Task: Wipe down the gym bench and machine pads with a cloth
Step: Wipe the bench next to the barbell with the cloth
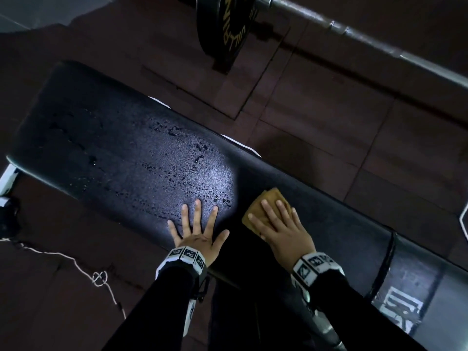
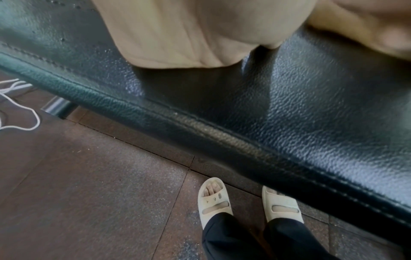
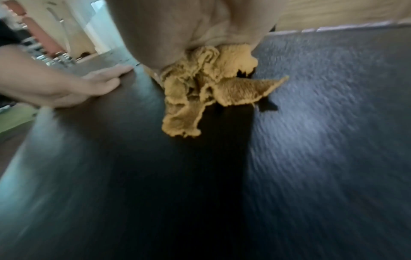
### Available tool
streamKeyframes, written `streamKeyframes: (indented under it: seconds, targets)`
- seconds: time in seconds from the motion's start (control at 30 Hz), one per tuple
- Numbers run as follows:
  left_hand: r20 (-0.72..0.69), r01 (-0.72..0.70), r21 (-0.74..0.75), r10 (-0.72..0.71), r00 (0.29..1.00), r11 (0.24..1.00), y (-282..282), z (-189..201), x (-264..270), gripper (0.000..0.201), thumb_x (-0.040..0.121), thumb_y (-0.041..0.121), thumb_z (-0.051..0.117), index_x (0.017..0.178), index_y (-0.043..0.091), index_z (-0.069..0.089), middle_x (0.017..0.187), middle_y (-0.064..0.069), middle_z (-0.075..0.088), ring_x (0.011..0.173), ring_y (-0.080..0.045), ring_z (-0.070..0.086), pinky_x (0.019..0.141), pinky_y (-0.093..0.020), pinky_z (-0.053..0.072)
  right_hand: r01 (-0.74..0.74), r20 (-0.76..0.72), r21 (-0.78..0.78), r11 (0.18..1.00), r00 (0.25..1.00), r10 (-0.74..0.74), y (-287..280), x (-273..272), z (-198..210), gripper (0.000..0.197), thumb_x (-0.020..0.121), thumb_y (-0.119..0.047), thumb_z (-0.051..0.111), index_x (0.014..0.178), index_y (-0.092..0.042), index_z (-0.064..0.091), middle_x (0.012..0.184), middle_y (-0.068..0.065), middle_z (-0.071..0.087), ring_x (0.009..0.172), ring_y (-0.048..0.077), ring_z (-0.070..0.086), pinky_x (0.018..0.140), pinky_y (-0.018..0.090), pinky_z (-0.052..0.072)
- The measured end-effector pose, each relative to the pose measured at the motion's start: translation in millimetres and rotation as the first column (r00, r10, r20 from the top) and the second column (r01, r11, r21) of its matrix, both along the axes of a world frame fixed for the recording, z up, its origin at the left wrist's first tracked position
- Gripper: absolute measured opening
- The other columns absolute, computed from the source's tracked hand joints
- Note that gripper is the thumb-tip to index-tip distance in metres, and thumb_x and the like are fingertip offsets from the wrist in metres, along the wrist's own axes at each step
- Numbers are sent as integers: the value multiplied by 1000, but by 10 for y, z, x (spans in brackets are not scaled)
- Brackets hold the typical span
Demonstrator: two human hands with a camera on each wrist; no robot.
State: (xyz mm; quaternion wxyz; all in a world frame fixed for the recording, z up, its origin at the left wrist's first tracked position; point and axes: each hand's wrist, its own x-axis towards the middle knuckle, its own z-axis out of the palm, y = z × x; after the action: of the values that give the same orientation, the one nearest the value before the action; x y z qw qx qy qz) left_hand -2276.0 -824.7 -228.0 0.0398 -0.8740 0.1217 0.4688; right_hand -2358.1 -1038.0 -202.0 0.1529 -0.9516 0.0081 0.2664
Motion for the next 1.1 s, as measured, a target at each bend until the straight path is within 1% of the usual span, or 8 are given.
streamKeyframes:
  seconds: [0.2,0.37,0.47,0.53,0.6,0.8,0.93,1.1]
  targets:
    - [1,19,-26,-19,1000,999,33,-14,1,66,62,84,-23,115,55,-50,126,13,-62,114,-19,-60,78,-51,-48,281,40,-21,959,959,-280,-417,174,-217,61,98,-41,33,140,-44,-12,153,-14,-18,146,22,-6,116,45,4]
    - [72,32,-76,-27,997,997,96,-19,-43,70,69,82,-17,127,52,-42,135,12,-55,123,-19,-54,89,-51,-43,500,-23,75,863,866,-500,-854,-35,-161,61,97,-30,41,144,-44,5,157,-6,15,143,22,15,113,52,8]
    - [218,54,-175,-15,976,983,227,61,-76,77,78,82,3,143,48,-20,153,10,-31,140,-16,-30,110,-53,-21,603,-58,79,794,798,-600,-1080,-133,-148,57,96,-20,46,146,-34,25,148,3,36,134,27,32,112,51,9]
    - [299,10,-217,56,953,976,339,111,-21,84,78,79,22,149,40,0,159,-1,-10,146,-18,-10,114,-55,-6,638,-93,69,767,769,-632,-1150,-128,-143,54,96,-18,45,146,-31,29,142,8,42,130,29,36,113,50,9]
    - [340,-91,-217,163,926,972,468,135,135,87,74,79,26,149,37,8,158,-4,-7,146,-18,-8,113,-55,-5,660,-145,72,748,749,-647,-1144,-41,-122,52,97,-19,43,145,-32,30,141,9,42,131,31,35,115,46,9]
    - [264,-145,-75,160,951,987,724,67,544,107,51,100,8,135,48,-34,142,-2,-49,128,-16,-47,111,-52,-17,539,-123,98,837,841,-527,-724,671,-103,52,99,-21,40,147,-30,25,140,15,43,123,38,42,105,38,28]
    - [203,-149,13,143,969,989,642,102,570,133,28,108,13,130,43,-44,138,-8,-53,128,-24,-48,98,-50,-34,458,-58,131,879,889,-455,-281,1304,-186,53,99,-25,39,148,-31,22,139,11,43,118,38,46,101,37,30]
    - [56,-151,93,147,988,984,643,105,698,146,8,106,18,118,42,-54,128,-13,-61,116,-30,-58,90,-58,-37,426,-159,164,890,901,-403,-138,1668,-264,53,99,-33,34,148,-40,13,147,3,35,126,35,40,104,39,31]
